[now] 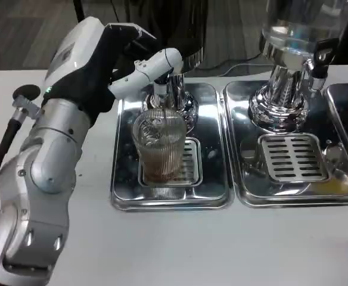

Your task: Grasp the cup under the faucet to collect the drink, then remove the cup.

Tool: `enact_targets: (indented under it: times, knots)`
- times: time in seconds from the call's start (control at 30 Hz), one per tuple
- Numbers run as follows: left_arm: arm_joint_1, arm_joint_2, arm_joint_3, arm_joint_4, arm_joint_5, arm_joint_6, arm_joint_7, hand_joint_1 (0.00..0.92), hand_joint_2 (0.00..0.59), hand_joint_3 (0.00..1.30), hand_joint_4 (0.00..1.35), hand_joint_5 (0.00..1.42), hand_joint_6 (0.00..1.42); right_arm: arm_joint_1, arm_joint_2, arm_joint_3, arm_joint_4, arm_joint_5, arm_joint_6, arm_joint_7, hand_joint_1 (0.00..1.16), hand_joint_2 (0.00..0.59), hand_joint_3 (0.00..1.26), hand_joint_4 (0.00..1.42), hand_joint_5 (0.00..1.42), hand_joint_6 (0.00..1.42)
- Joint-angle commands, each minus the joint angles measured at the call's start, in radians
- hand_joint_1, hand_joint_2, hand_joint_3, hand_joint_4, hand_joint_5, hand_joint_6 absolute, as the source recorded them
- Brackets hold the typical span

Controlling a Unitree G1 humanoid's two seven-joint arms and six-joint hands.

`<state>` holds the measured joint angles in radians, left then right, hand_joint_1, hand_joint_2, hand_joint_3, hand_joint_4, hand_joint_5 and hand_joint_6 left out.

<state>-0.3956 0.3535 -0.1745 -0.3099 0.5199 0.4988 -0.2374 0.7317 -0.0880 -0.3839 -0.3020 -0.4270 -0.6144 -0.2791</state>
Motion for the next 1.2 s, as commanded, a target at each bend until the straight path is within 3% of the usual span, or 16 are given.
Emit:
enact_targets:
  times: [0.03,1.2]
  knots:
    - [0.013,-0.004,-0.005,-0.001,-0.015,-0.016,-0.012,0.053,0.081,0.64,0.57,0.36,0.08,-0.003,0.002,-0.007,-0.007,0.013,0.006,0.003,0.75,0.54,0.35,0.29,0.23,0.09]
    - [0.041,-0.001,-0.002,-0.037,-0.011,-0.013,-0.011,0.049,0.082,0.65,0.58,0.37,0.08,0.015,0.002,-0.012,-0.011,0.025,-0.008,0.002,0.76,0.54,0.35,0.29,0.23,0.1]
